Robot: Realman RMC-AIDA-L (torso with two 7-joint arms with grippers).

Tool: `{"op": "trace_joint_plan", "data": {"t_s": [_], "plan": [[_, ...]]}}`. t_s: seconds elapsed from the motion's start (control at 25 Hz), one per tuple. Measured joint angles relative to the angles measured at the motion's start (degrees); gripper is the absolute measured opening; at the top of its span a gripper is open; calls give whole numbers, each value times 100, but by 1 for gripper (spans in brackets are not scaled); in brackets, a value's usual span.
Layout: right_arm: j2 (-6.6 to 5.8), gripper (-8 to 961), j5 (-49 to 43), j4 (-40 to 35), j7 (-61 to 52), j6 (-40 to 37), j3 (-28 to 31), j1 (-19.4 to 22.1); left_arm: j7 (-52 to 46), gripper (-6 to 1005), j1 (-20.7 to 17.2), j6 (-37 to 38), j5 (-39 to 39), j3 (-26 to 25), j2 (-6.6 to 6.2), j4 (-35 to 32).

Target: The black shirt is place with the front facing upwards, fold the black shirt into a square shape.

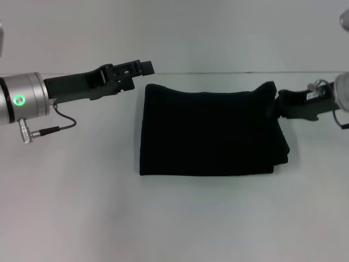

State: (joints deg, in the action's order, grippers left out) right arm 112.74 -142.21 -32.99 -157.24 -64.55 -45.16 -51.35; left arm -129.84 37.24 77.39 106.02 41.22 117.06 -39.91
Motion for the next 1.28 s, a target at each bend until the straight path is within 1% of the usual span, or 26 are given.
{"op": "trace_joint_plan", "data": {"t_s": [0.44, 0.68, 0.76, 0.84, 1.0, 1.08, 1.16, 1.2, 1.24, 1.28], "plan": [[-14, 59, -192, 480, 32, 496, -23, 23, 2, 950, 15, -4, -23, 3, 43, 1], [-135, 63, -403, 694, -48, 473, -82, 1, 3, 950, -19, 9, -59, 0, 57, 1], [-196, 65, -433, 595, -87, 319, -39, 26, 2, 950, -21, 15, -64, 0, 62, 1], [-257, 66, -308, 333, -54, 77, 134, 141, 0, 950, -22, 26, -65, 0, 60, 1], [-339, 211, 429, -511, 225, -621, 735, 589, -109, 950, -30, 104, 17, 60, -1, 9], [-463, 284, 1005, -663, 494, -910, 1151, 816, -328, 950, -37, 295, 208, 172, -104, 91], [-687, 336, 1723, -494, 899, -1194, 1564, 1023, -506, 951, -35, 523, 358, 215, -165, 165], [-858, 362, 2023, -334, 1048, -1314, 1680, 1096, -655, 951, -24, 695, 479, 230, -204, 216], [-1020, 388, 2198, -197, 1128, -1397, 1716, 1146, -714, 951, -22, 751, 527, 229, -214, 227], [-1229, 414, 2366, -26, 1175, -1491, 1720, 1181, -825, 951, -16, 836, 628, 234, -223, 253]]}}
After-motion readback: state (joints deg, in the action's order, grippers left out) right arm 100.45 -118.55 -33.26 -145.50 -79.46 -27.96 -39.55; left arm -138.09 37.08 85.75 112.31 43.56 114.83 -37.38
